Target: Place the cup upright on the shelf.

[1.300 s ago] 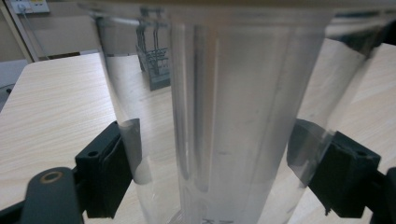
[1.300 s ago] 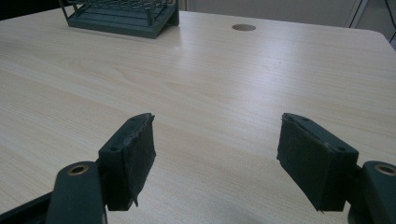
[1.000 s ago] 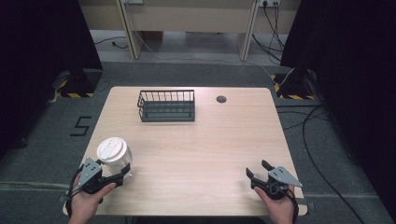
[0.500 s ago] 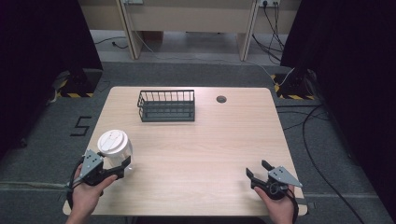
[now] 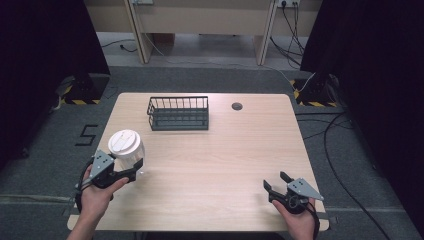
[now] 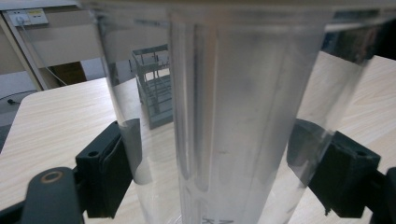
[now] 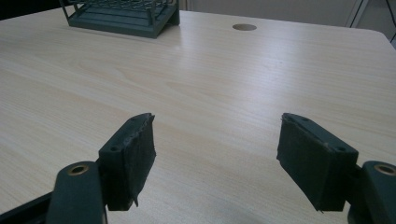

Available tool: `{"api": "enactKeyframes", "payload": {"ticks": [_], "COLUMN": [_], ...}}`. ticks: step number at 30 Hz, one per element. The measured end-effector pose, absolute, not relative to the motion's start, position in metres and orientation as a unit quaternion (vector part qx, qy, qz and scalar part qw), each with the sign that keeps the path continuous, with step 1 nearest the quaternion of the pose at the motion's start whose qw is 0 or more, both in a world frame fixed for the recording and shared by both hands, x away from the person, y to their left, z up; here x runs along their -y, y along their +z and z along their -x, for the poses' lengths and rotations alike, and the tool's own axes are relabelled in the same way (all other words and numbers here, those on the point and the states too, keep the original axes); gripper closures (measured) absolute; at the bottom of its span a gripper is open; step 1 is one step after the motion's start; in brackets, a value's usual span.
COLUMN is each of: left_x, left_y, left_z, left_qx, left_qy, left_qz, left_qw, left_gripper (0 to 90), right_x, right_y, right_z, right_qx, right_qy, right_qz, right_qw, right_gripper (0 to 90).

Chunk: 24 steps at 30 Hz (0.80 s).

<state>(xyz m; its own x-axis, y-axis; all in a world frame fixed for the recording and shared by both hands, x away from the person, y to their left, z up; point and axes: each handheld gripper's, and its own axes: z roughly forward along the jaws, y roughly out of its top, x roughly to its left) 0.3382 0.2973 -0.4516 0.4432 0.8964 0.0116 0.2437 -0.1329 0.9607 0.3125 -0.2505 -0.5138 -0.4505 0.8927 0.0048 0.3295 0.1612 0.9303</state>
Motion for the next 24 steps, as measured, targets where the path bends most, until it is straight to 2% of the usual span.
{"api": "enactKeyframes", "payload": {"ticks": [24], "left_x": [-0.284], "left_y": [-0.436], "left_z": [-0.37], "left_qx": [-0.408], "left_qy": [0.328], "left_qz": [-0.688], "left_qw": [0.502], "left_gripper": [17.2], "right_x": [0.251], "right_y": [-0.514], "right_z": [-0.313], "right_qx": [-0.704], "right_qy": [0.48], "right_qz": [-0.434], "right_qw": [0.292], "right_gripper": [28.3]}}
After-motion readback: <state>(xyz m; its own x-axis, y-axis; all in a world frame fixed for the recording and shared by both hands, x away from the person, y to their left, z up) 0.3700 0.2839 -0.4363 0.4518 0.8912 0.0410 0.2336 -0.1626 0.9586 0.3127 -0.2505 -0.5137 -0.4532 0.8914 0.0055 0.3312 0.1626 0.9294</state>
